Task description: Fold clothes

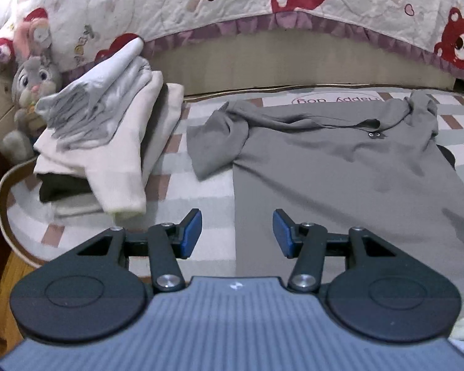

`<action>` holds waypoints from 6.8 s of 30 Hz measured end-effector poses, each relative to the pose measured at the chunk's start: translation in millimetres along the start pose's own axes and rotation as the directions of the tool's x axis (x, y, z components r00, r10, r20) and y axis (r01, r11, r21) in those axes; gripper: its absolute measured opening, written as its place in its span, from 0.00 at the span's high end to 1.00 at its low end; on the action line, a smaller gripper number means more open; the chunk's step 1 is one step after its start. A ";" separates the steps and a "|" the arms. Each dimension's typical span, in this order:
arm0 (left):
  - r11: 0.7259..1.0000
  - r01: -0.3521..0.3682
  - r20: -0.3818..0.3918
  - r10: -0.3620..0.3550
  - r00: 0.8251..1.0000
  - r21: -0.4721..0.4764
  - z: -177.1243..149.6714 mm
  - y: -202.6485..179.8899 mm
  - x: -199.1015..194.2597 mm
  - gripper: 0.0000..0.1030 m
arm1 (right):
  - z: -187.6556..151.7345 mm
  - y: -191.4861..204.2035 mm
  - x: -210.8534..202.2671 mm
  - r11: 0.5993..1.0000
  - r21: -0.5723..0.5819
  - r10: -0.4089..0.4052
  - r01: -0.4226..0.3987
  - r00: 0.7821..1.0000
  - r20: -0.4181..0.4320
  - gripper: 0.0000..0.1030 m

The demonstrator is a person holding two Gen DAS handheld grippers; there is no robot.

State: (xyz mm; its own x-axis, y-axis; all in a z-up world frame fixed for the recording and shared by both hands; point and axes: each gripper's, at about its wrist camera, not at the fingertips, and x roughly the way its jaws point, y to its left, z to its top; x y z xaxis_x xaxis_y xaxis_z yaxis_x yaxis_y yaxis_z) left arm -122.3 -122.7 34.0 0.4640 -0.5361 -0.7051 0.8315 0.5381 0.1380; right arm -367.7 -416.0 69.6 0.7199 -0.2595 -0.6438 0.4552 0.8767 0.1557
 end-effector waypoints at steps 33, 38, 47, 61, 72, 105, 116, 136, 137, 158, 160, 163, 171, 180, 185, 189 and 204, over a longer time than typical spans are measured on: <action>0.920 0.245 -0.129 -0.295 0.947 -0.308 130.7 25.6 342.2 0.43 | -0.3 -62.4 259.4 0.772 -0.634 -0.187 0.030 0.965 -0.182 0.53; 0.880 0.261 -0.123 -0.333 0.935 -0.396 131.0 33.5 363.9 0.44 | -4.8 -61.7 272.8 0.721 -0.692 -0.214 0.027 0.959 -0.186 0.51; 0.877 0.278 -0.087 -0.336 0.938 -0.393 149.9 28.0 393.4 0.59 | 7.7 -80.4 293.8 0.808 -0.587 -0.168 0.055 0.976 -0.141 0.47; 0.928 0.244 -0.099 -0.281 0.955 -0.280 218.9 12.9 423.0 0.88 | 140.0 -140.5 322.6 0.954 -0.215 -0.222 0.209 0.974 -0.039 0.92; 0.935 0.174 0.044 -0.168 0.985 -0.310 195.2 53.7 382.4 0.35 | 133.4 -188.3 326.0 0.871 -0.062 -0.490 0.487 0.870 -0.050 0.82; 0.984 0.034 -0.089 -0.050 0.995 -0.175 77.6 25.8 334.0 0.33 | -1.3 -248.6 241.5 0.784 0.502 -0.416 0.364 0.909 -0.011 0.91; 0.973 0.018 -0.115 -0.046 0.992 -0.230 83.3 41.6 339.1 0.32 | -9.4 -287.2 176.6 0.542 0.253 -0.785 0.802 0.590 -0.189 0.82; 0.955 0.023 -0.130 -0.063 0.990 -0.295 88.7 53.3 343.4 0.31 | -95.9 -234.7 168.0 0.550 0.821 -0.220 0.155 0.975 -0.036 0.39; 0.956 0.024 -0.128 -0.064 0.990 -0.293 88.4 54.0 343.5 0.31 | -89.1 -233.4 174.7 0.568 0.802 -0.271 0.185 0.962 -0.029 0.39; 0.922 0.042 -0.069 -0.075 0.995 -0.384 90.1 89.4 322.1 0.92 | -53.0 -238.0 205.2 0.718 0.354 -0.599 0.600 0.791 -0.126 0.95; 0.923 -0.008 -0.070 -0.021 0.997 -0.386 90.9 95.5 316.4 0.92 | -52.1 -237.9 205.8 0.717 0.348 -0.604 0.604 0.788 -0.123 0.95; 0.916 -0.074 -0.115 0.031 0.993 -0.395 87.5 106.9 314.8 0.88 | -51.3 -238.4 208.9 0.716 0.335 -0.611 0.613 0.782 -0.126 0.95; 0.876 0.003 -0.064 -0.039 0.997 -0.483 72.5 126.3 323.1 0.40 | -42.9 -219.9 213.5 0.663 0.242 -0.710 0.709 0.697 -0.098 0.97; 0.885 -0.005 -0.067 -0.029 0.997 -0.465 67.8 115.0 355.0 0.23 | -48.8 -225.4 212.0 0.690 0.225 -0.677 0.688 0.724 -0.133 0.97; 0.908 -0.016 -0.003 0.017 1.000 -0.418 80.8 114.1 354.6 0.18 | -52.1 -219.2 222.8 0.706 0.099 -0.690 0.701 0.713 -0.123 0.96; 0.923 -0.096 0.035 0.117 0.992 -0.374 92.7 116.3 336.5 0.95 | -43.0 -220.1 226.0 0.709 0.107 -0.682 0.697 0.716 -0.147 0.95; 0.897 -0.441 0.152 0.432 0.889 0.028 98.7 61.9 335.8 0.53 | -40.5 -216.8 229.2 0.690 0.074 -0.701 0.720 0.691 -0.180 0.90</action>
State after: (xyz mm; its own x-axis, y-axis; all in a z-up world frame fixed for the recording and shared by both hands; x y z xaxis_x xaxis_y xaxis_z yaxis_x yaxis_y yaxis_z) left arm 115.2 -333.6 -125.5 0.8181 -0.3435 -0.4613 0.5503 0.7006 0.4542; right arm -322.7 -649.1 -142.1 0.0842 -0.7206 -0.6882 0.8710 0.3887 -0.3004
